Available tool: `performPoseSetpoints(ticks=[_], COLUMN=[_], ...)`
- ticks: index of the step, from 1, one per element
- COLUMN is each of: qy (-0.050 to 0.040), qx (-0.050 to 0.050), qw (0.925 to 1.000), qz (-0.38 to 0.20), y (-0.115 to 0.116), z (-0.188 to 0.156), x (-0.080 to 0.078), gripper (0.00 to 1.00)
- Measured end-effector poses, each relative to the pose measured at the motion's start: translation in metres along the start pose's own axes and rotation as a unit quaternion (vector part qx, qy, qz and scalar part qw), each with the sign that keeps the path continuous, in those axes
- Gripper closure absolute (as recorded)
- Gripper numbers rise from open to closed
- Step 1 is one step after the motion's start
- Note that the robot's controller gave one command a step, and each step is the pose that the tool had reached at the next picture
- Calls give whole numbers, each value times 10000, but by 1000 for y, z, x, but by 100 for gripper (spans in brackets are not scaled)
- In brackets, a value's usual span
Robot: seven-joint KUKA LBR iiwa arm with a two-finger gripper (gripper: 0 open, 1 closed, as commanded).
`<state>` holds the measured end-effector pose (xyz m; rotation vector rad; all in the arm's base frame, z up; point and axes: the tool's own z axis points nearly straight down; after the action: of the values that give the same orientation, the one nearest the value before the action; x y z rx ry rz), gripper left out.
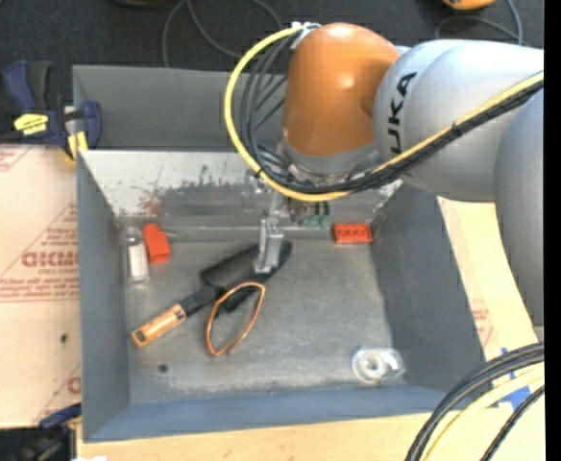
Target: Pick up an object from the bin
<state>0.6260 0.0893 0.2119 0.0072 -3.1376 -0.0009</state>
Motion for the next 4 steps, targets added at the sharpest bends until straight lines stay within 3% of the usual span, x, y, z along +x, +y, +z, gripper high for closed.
performPoseSetpoints(ticks=[1, 2, 3, 4], qy=[-41, -53, -40, -86], qx=[-3, -7, 0, -15], qw=[10000, 9995, 9999, 9996], qz=[7, 323, 113, 255], y=[0, 2, 12, 6], z=[-5, 33, 64, 117], x=[-1, 17, 27, 28], gripper=[0, 0, 0, 0])
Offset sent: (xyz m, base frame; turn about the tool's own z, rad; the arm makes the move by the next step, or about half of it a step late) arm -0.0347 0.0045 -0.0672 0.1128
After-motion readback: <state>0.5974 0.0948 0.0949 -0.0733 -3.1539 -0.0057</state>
